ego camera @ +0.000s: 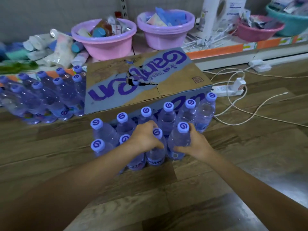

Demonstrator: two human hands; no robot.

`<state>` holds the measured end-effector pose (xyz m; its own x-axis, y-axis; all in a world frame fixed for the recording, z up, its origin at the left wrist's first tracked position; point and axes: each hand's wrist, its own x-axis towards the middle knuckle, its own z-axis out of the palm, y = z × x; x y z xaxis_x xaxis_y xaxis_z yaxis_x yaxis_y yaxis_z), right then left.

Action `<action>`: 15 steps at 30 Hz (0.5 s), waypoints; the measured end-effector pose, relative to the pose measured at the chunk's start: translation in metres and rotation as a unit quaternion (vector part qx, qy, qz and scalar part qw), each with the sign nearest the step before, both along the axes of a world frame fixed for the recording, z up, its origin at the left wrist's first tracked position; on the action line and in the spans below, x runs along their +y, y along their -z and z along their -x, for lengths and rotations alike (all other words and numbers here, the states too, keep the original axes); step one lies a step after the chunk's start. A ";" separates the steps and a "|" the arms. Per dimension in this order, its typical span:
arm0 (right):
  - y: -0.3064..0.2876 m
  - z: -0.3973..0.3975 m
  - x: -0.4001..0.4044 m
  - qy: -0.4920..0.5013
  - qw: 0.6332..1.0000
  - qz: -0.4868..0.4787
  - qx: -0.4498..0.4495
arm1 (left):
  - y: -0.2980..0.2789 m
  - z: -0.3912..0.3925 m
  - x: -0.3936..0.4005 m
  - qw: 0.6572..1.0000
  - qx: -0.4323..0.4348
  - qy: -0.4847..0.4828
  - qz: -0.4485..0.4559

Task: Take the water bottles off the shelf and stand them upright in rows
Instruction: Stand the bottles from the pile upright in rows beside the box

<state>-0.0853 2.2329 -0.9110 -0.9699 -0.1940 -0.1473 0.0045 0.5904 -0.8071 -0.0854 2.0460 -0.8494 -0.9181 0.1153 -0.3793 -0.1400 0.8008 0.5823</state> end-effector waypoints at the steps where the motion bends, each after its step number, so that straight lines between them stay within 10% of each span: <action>1: -0.008 -0.001 -0.001 0.003 1.000 0.001 -0.001 | -0.007 0.001 0.000 1.000 0.009 0.020 -0.009; 10: -0.134 0.007 -0.106 -0.135 0.917 -0.224 0.302 | -0.086 0.002 -0.138 0.864 0.345 0.223 0.290; 15: -0.134 0.014 -0.243 -0.267 0.839 -0.301 0.367 | -0.053 -0.017 -0.296 0.840 0.246 0.110 0.472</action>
<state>-0.0995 1.9894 -0.7773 -0.6402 -0.7349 0.2239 -0.7585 0.6509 -0.0324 -0.0684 1.7496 -0.7959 -0.9863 0.1632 0.0225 0.1424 0.9133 -0.3815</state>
